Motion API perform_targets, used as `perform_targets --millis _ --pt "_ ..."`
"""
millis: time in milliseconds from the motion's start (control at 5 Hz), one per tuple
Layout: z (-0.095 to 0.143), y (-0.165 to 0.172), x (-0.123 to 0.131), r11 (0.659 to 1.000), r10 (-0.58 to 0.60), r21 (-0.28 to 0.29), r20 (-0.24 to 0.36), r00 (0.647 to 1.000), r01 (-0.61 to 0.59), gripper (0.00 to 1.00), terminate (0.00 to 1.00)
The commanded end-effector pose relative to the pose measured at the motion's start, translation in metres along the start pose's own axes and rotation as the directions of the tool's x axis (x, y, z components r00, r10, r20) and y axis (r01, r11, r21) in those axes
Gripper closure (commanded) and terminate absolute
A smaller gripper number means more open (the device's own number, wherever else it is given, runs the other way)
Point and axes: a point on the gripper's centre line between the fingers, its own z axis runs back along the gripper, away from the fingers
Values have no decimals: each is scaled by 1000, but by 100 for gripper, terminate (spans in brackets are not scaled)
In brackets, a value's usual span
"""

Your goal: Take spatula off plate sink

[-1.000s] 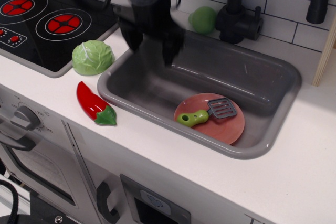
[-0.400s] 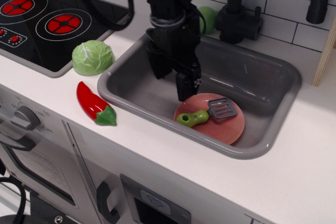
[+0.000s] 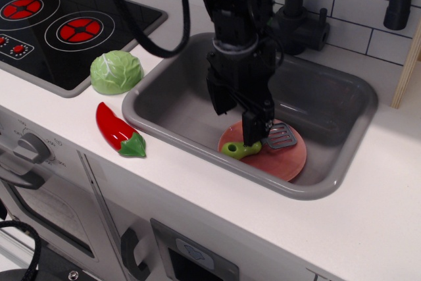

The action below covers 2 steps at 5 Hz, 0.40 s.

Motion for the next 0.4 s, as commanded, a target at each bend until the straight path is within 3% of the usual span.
perform_targets --millis 0,200 --pt "-9 1 1 999 -7 36 24 1000 6 0 0" --pt "-17 -2 -2 999 5 40 33 999 -6 0 0"
